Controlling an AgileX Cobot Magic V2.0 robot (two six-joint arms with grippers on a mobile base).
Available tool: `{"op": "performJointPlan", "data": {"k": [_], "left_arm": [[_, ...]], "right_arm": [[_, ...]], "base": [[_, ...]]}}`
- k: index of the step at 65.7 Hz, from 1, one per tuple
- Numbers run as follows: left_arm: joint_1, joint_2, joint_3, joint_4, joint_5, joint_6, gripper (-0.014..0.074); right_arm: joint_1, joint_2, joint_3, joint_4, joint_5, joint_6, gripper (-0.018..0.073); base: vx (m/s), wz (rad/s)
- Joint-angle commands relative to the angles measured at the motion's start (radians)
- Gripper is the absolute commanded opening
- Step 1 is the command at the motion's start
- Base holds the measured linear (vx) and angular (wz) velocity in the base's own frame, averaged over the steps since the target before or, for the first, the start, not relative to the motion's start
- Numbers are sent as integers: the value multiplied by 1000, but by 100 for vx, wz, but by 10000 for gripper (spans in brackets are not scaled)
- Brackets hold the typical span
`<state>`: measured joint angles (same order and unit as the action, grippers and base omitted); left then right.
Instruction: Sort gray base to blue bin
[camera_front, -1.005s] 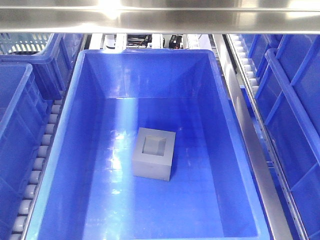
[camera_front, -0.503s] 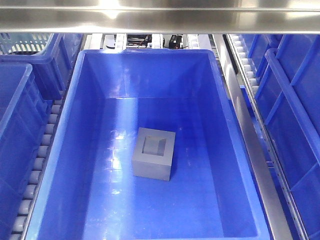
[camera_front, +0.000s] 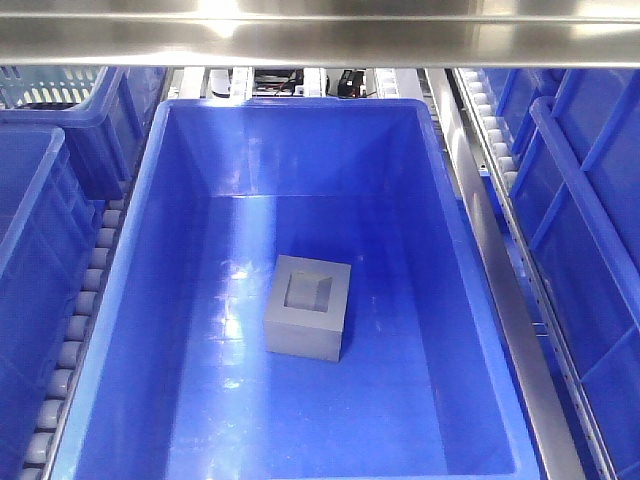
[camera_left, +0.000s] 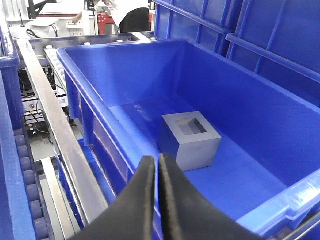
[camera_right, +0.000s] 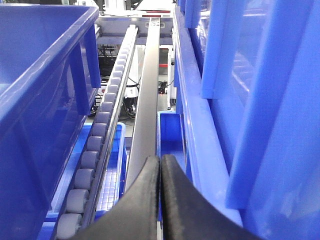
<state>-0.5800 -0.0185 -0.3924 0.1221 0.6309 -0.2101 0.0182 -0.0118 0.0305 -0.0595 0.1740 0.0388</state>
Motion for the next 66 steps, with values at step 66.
{"op": "performJointPlan", "data": {"k": [66], "left_arm": [[646,-8,449,-5,-733,19,-6]], "right_arm": [[-5,-12,14,-6,-75,-5,-9]], "base": [[0,0]]}}
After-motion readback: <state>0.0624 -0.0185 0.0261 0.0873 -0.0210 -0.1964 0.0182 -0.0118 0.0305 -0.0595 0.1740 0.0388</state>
